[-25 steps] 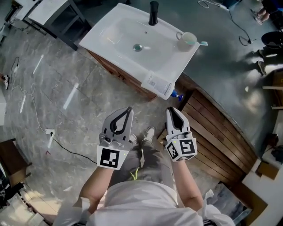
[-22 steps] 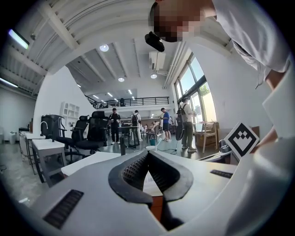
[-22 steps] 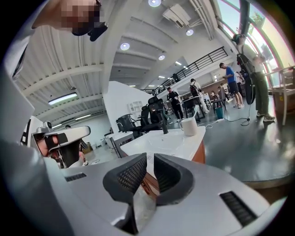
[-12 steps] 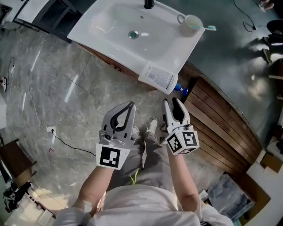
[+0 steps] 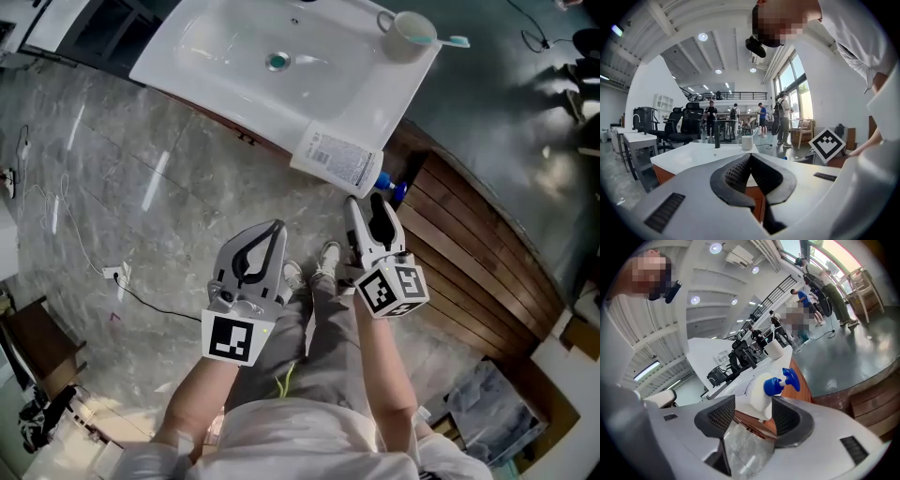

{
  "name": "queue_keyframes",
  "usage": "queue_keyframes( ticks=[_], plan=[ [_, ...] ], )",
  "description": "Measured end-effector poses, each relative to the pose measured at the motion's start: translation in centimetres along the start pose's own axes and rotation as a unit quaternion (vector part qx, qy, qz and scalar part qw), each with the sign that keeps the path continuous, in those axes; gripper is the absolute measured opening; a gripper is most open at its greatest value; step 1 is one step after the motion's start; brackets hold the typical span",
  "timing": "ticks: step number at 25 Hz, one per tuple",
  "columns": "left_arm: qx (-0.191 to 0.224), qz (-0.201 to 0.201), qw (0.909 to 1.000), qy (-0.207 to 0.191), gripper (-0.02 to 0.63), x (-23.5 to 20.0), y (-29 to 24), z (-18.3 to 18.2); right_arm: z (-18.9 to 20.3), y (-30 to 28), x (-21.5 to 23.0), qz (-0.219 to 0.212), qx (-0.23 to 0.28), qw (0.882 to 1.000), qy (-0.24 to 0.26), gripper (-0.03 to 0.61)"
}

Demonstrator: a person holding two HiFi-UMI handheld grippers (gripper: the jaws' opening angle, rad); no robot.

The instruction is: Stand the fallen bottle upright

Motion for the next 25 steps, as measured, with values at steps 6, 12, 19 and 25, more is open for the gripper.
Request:
queue_keyframes(
  ticks=[6, 12, 19, 25],
  plan=[
    [-0.01, 0.003, 0.9999, -0.005, 0.015, -0.2, -0.7, 0.6, -0.1, -1.3, 0.8, -0.001, 0.017, 0.999, -0.038, 0.241],
    [-0.019, 0.01, 0.9997, -0.006, 0.015, 0.2, -1.3, 1.2, -0.3, -2.0, 1.0, -0.035, 0.037, 0.993, -0.103, 0.247],
    [-0.029, 0.007, 0.9996, -0.002, 0.015, 0.1, -1.9, 1.7, -1.5, -2.9, 1.7, -0.051, 0.052, 0.984, -0.161, 0.25],
    [-0.036, 0.004, 0.9993, -0.001, 0.015, -0.1, -2.1, 1.7, -2.0, -3.6, 2.0, -0.05, 0.048, 0.982, -0.175, 0.25]
  ],
)
Point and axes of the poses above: the fingertips, and each gripper's own axes: y backward along the fingers, x to its right, z out of its underside, the point moved 6 cm from there along y, backward along the fingers, and after that the axes turned 8 degrees about -x, right-handed, at the moved point
